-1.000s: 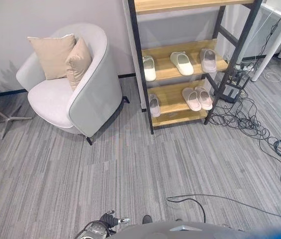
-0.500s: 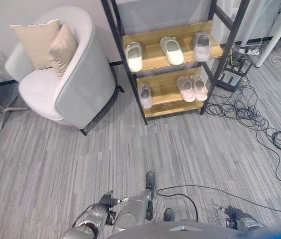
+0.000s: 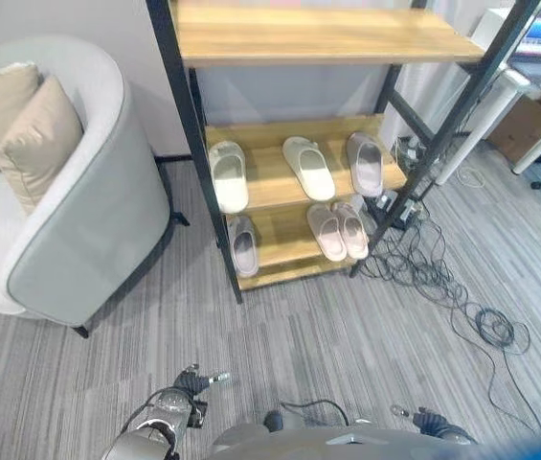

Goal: Arrange the slippers neatly on the shoe rack.

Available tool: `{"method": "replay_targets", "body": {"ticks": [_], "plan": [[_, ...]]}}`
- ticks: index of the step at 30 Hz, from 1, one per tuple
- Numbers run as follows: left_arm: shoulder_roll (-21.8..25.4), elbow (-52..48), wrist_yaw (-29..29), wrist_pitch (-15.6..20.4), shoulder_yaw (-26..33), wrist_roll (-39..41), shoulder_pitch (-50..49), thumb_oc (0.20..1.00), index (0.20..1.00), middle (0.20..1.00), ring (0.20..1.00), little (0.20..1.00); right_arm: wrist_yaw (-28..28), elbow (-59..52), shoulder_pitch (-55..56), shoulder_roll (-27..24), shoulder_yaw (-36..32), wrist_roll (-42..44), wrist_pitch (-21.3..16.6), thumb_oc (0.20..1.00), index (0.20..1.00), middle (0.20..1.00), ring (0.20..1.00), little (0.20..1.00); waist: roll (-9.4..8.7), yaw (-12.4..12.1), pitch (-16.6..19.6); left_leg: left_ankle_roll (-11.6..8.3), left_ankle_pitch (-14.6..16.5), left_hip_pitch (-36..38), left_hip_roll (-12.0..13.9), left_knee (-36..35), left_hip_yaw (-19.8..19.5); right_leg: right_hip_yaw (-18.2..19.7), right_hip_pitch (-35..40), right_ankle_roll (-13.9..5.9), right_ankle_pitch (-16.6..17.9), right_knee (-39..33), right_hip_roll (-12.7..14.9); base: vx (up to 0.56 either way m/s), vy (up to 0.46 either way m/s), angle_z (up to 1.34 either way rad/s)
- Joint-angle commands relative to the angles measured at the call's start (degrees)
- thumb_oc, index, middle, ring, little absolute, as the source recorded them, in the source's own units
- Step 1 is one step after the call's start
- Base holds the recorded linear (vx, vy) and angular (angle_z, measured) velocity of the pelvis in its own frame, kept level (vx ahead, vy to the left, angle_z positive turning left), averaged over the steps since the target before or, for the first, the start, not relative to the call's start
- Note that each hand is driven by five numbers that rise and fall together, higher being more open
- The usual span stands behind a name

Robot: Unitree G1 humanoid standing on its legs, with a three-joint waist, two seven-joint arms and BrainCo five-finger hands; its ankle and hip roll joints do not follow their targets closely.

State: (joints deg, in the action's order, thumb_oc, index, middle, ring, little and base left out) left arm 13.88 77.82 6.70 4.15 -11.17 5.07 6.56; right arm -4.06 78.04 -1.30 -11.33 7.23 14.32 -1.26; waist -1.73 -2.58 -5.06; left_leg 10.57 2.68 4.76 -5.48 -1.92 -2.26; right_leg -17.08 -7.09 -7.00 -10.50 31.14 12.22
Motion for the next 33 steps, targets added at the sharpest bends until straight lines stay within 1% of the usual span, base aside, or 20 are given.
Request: {"method": "replay_targets", "body": {"ticks": [1,3,4,5,6,7,8,11,15,17,18,19,21,25,26,27,28,31,32,33], "plan": [[0.6,2.2,1.1,0.3,1.4,-2.0,-2.0,1.000,1.000,1.000,1.000,1.000,-0.7,0.0,-0.5,-1.1,-1.9,-1.2,0.1,1.000,1.000,1.000,1.000,1.000,-0.55,0.4,-1.5,-7.11,2.1,-4.4,3.9,2.0,3.2,3.5,4.4,-2.18,10.0,-15.2,0.7,0.13,-0.049,0.32],[0.3,3.2,1.1,0.1,1.3,-2.8,-2.7,1.000,1.000,1.000,1.000,1.000,-1.0,0.5,0.0,-1.5,-2.4,-1.1,0.3,1.000,1.000,1.000,1.000,1.000,-0.29,1.5,-1.6,-7.38,2.6,-3.4,3.5,1.6,1.7,7.5,2.3,-2.76,11.9,-18.7,0.4,0.12,-0.054,0.33],[0.3,3.2,1.1,0.1,1.3,-2.8,-2.7,1.000,1.000,1.000,1.000,1.000,-1.0,0.5,0.0,-1.5,-2.4,-1.1,0.3,1.000,1.000,1.000,1.000,1.000,-0.27,1.5,-1.6,-7.39,2.7,-3.4,3.5,1.6,1.8,7.5,2.4,-2.75,11.9,-18.7,0.3,0.15,-0.076,0.35],[0.2,3.6,1.3,0.3,1.2,-3.3,-3.1,1.000,1.000,1.000,1.000,1.000,-1.4,1.1,0.4,-1.6,-3.0,-0.8,0.3,1.000,1.000,1.000,1.000,1.000,-0.28,2.1,-2.0,-7.71,3.2,-2.6,3.2,1.6,0.8,10.5,1.7,-3.14,12.8,-21.0,-0.1,0.08,-0.044,0.31],[0.2,3.6,1.3,0.3,1.2,-3.3,-3.1,1.000,1.000,1.000,1.000,1.000,-1.4,1.1,0.4,-1.6,-3.0,-0.8,0.3,1.000,1.000,1.000,1.000,1.000,-0.28,2.1,-2.0,-7.71,3.2,-2.6,3.2,1.6,0.9,10.5,1.7,-3.14,12.8,-21.0,-0.1,0.15,-0.094,0.31],[0.0,3.7,1.4,0.5,1.2,-3.1,-3.2,1.000,1.000,1.000,1.000,1.000,-1.6,1.9,0.6,-1.8,-3.7,0.1,0.4,1.000,1.000,1.000,1.000,1.000,-0.41,2.7,-1.9,-8.01,3.6,-2.2,2.8,2.1,-0.4,13.4,2.1,-3.25,12.2,-22.9,-1.3,0.11,-0.086,0.34],[-0.1,3.9,1.6,0.5,1.3,-3.1,-3.4,1.000,1.000,1.000,1.000,1.000,-1.9,1.9,0.7,-1.8,-3.9,0.4,0.2,1.000,1.000,1.000,1.000,1.000,-0.55,2.6,-1.6,-8.19,3.8,-1.9,2.7,1.9,-0.6,13.6,2.7,-3.28,12.2,-24.1,-1.5,0.22,-0.208,0.49],[-0.9,3.8,2.1,0.8,1.6,-2.2,-3.7,1.000,1.000,1.000,1.000,1.000,-3.2,-1.3,-1.1,-3.2,-3.6,1.0,-1.4,1.000,1.000,1.000,1.000,1.000,-0.40,2.2,0.2,-9.43,3.7,-1.3,4.1,1.3,-2.2,12.8,5.8,-2.24,10.4,-27.9,-3.1,0.14,-0.168,0.24],[-1.7,3.6,2.8,0.9,1.3,-1.9,-3.7,1.000,1.000,1.000,1.000,1.000,-3.8,-6.5,-3.6,-4.5,-1.4,0.3,-3.0,1.000,1.000,1.000,1.000,1.000,-0.43,1.6,1.0,-10.40,2.9,-0.6,5.5,0.4,-3.5,11.6,7.2,-1.08,8.9,-28.3,-4.6,0.10,-0.159,0.08],[-2.0,2.5,3.0,1.0,0.6,-1.9,-3.2,1.000,1.000,1.000,1.000,1.000,-4.5,-13.3,-5.8,-5.7,1.6,-2.3,-4.2,1.000,1.000,1.000,1.000,1.000,-0.55,1.1,1.3,-11.44,1.9,-0.1,6.7,-1.0,-4.9,9.8,8.3,-0.16,7.7,-28.8,-5.5,0.07,-0.169,0.26],[-1.6,1.7,2.6,0.9,0.4,-1.4,-2.8,1.000,1.000,1.000,1.000,1.000,-4.8,-22.9,-8.0,-9.4,1.2,-3.9,-2.4,1.000,1.000,1.000,1.000,1.000,-0.74,1.2,1.5,-12.06,1.4,-0.1,7.3,-1.7,-5.6,8.8,8.4,0.06,7.2,-28.8,-5.9,0.04,-0.147,0.49],[-1.6,0.5,2.5,1.2,1.1,-1.2,-2.9,1.000,1.000,1.000,1.000,1.000,-4.2,-32.3,-3.6,-10.1,1.5,-6.3,-2.9,1.000,1.000,1.000,1.000,1.000,-0.82,1.8,1.3,-12.07,1.2,0.0,7.5,-2.1,-5.4,8.8,8.4,0.23,6.8,-28.6,-6.2,0.02,-0.122,0.54],[-2.0,0.5,2.5,1.4,2.3,0.0,-2.8,1.000,1.000,1.000,1.000,1.000,-4.1,-32.2,1.1,-7.8,1.5,-6.8,-5.1,1.000,1.000,1.000,1.000,1.000,-0.58,2.7,0.5,-12.47,0.7,-0.1,8.3,-2.3,-5.4,8.9,7.7,0.85,5.5,-27.0,-7.1,-0.01,-0.121,0.39],[-1.7,-0.5,3.5,1.9,3.0,2.7,-1.9,1.000,1.000,1.000,1.000,1.000,-4.4,-28.5,2.4,-4.4,1.8,-5.8,-5.5,1.000,1.000,1.000,1.000,1.000,-0.85,2.2,-1.0,-14.28,0.2,-3.7,8.9,1.2,-7.4,5.6,7.3,2.93,3.2,-25.4,-7.8,0.00,-0.148,0.34],[-2.1,-0.6,3.6,2.2,3.1,3.9,-1.6,1.000,1.000,1.000,1.000,1.000,-4.6,-27.3,2.7,-3.9,1.8,-5.0,-5.8,1.000,1.000,1.000,1.000,1.000,-1.58,1.8,-2.0,-14.65,0.3,-6.7,8.9,6.1,-5.6,3.6,8.5,3.43,3.0,-26.2,-7.2,-0.01,-0.145,1.09],[-2.4,-0.4,4.1,2.1,3.0,4.2,-1.6,1.000,1.000,1.000,1.000,1.000,-4.7,-26.6,2.8,-3.6,1.6,-4.1,-5.9,1.000,1.000,1.000,1.000,1.000,-2.11,1.7,-3.0,-14.62,-0.2,-9.0,9.1,9.5,-1.9,2.3,9.8,3.52,2.9,-26.8,-6.7,0.03,-0.112,1.39],[-3.1,-0.3,4.5,2.1,3.0,4.7,-1.5,1.000,1.000,1.000,1.000,1.000,-4.9,-25.3,2.7,-3.4,2.2,-3.5,-5.6,1.000,1.000,1.000,1.000,1.000,-2.32,1.0,-3.6,-13.61,-1.1,-13.4,8.4,9.7,2.8,0.7,11.3,3.02,3.2,-28.4,-6.5,0.08,-0.032,1.42],[-2.9,0.5,5.3,1.6,2.8,4.3,-2.1,1.000,1.000,1.000,1.000,1.000,-5.5,-22.9,1.1,-3.1,3.2,-2.7,-5.1,1.000,1.000,1.000,1.000,1.000,-2.59,-2.0,-3.7,-13.99,-5.6,-20.4,7.0,6.6,3.9,1.4,13.8,2.53,2.8,-29.9,-7.8,0.20,0.044,0.78],[-2.8,2.0,5.2,1.3,4.1,4.8,-3.1,1.000,1.000,1.000,1.000,1.000,-5.6,-23.2,1.1,-2.8,3.2,-3.1,-5.1,1.000,1.000,1.000,1.000,1.000,-1.99,-2.6,-2.6,-13.37,-6.1,-18.0,6.9,2.6,2.3,2.6,14.1,2.08,2.1,-29.4,-8.4,0.21,0.120,-0.34],[-2.8,1.9,5.2,1.3,4.1,4.8,-3.1,1.000,1.000,1.000,1.000,1.000,-5.6,-23.2,1.1,-2.8,3.2,-3.1,-5.1,1.000,1.000,1.000,1.000,1.000,-2.01,-2.6,-2.6,-13.36,-6.2,-17.9,6.9,2.5,2.4,2.7,14.1,2.07,2.1,-29.4,-8.4,0.32,0.214,-0.96]]}}
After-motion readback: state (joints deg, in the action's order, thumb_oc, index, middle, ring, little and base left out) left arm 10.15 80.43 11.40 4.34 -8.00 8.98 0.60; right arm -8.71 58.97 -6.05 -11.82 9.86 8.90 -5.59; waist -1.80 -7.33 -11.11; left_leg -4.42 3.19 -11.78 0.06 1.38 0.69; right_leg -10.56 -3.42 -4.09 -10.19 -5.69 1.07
